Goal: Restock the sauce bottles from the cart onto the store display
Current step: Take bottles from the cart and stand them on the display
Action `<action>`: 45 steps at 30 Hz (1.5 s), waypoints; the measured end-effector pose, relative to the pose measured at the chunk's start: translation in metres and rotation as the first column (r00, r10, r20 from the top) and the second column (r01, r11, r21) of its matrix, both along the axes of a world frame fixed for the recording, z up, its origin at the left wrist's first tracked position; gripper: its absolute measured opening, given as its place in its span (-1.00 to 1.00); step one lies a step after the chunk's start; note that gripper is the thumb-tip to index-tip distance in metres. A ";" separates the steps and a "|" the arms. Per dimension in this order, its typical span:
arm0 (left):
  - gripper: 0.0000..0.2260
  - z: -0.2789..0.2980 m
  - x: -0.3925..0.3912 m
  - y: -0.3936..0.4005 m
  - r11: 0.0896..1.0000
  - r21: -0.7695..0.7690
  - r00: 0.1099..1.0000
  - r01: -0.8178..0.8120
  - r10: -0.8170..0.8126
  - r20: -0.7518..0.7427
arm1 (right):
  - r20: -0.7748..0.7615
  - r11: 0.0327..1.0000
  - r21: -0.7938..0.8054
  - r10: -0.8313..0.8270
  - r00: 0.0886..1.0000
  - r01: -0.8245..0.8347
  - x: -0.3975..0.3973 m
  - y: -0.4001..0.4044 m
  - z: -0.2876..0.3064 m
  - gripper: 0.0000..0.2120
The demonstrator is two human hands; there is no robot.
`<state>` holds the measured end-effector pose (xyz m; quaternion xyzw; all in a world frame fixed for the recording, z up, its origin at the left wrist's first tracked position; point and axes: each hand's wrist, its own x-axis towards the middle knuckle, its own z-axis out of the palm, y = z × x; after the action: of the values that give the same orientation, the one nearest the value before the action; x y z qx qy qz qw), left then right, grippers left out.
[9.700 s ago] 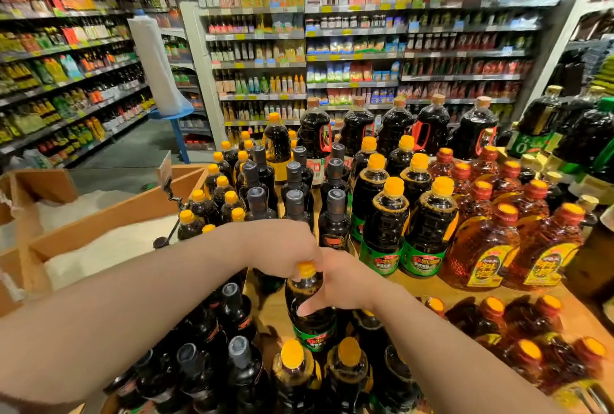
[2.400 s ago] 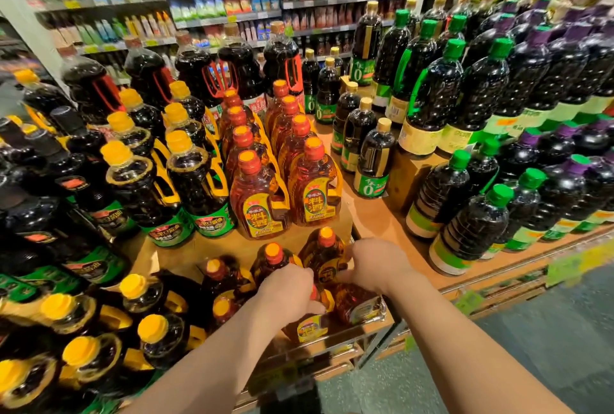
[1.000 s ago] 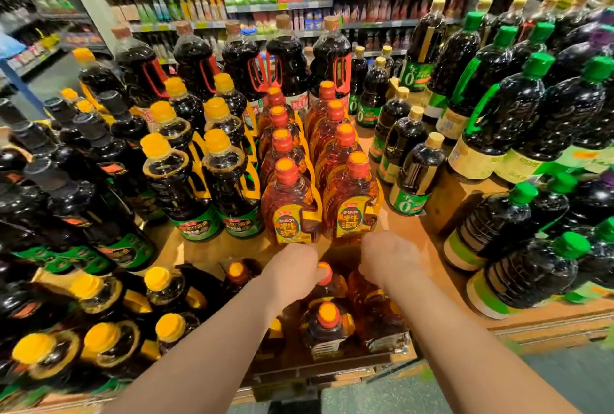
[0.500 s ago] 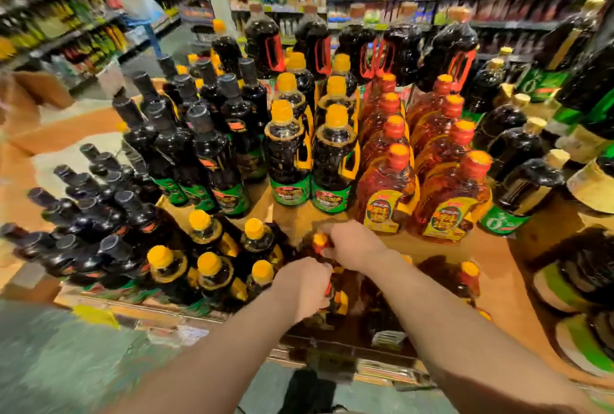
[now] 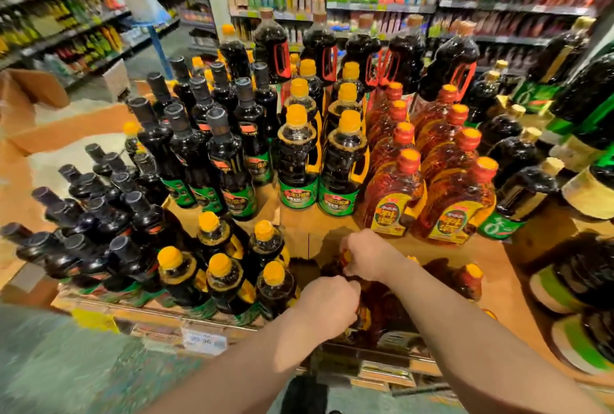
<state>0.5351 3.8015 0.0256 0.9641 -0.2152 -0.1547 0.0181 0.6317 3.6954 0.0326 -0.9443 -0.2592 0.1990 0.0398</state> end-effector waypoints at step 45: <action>-0.72 0.029 -0.008 0.180 0.910 0.001 0.910 -0.415 0.415 -0.011 | -0.159 0.994 0.037 0.108 0.981 -0.103 -0.045 0.099 0.036 -0.60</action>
<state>0.5266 3.9815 0.0546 0.9869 -0.0053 -0.1523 0.0522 0.5866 3.7942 0.0690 -0.9093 -0.3077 0.2728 0.0633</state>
